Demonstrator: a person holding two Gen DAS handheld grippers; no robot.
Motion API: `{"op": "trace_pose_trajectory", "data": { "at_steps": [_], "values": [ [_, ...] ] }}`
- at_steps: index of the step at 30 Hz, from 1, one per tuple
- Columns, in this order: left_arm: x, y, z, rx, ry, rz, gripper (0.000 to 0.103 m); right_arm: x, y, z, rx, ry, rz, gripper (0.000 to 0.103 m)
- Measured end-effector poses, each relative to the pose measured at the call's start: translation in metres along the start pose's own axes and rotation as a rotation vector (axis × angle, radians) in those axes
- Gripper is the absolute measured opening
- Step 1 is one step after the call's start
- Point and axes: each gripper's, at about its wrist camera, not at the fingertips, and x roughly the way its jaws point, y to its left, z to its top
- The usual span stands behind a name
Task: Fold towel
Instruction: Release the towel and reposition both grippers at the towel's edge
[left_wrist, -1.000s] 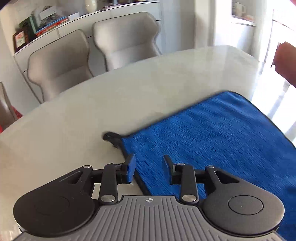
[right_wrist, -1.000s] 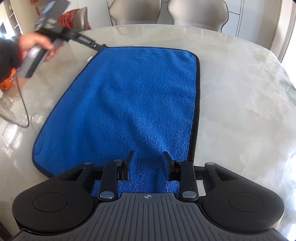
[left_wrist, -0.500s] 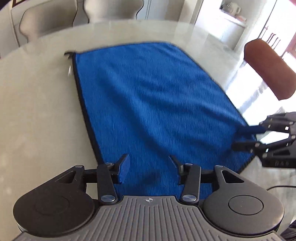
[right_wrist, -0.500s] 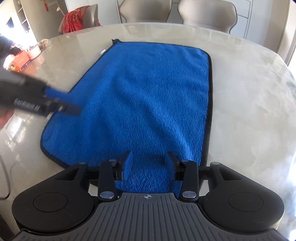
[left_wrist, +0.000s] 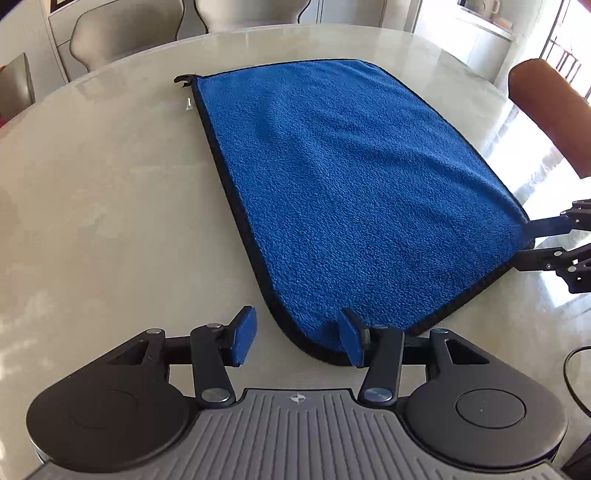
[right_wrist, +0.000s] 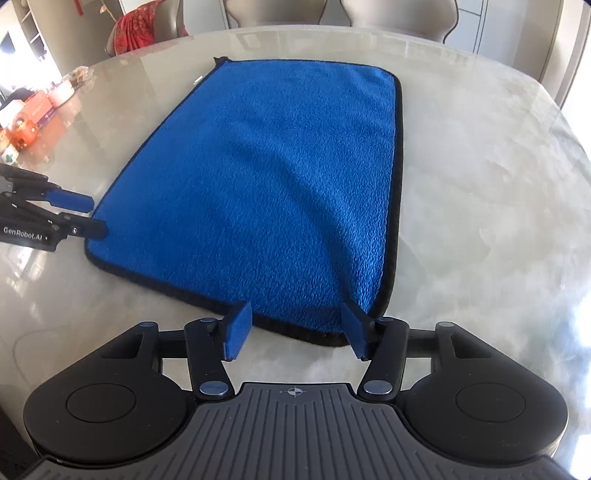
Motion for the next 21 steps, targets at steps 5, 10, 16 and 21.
{"op": "trace_pose_trajectory", "data": {
  "at_steps": [5,10,16,21],
  "values": [
    [-0.014,-0.010,-0.005,-0.023,-0.066,-0.014,0.066,-0.008,0.004,0.005,0.071,-0.033,-0.014,0.067],
    [-0.013,-0.018,-0.008,-0.075,-0.046,-0.009,0.070,-0.019,0.013,0.003,0.083,-0.066,-0.083,0.081],
    [-0.008,-0.033,-0.012,-0.081,-0.004,0.070,0.070,-0.030,0.018,-0.010,0.028,-0.120,-0.144,0.094],
    [-0.012,-0.048,-0.011,-0.061,-0.007,0.147,0.071,-0.033,0.004,-0.014,-0.079,-0.123,-0.136,0.094]
  ]
}}
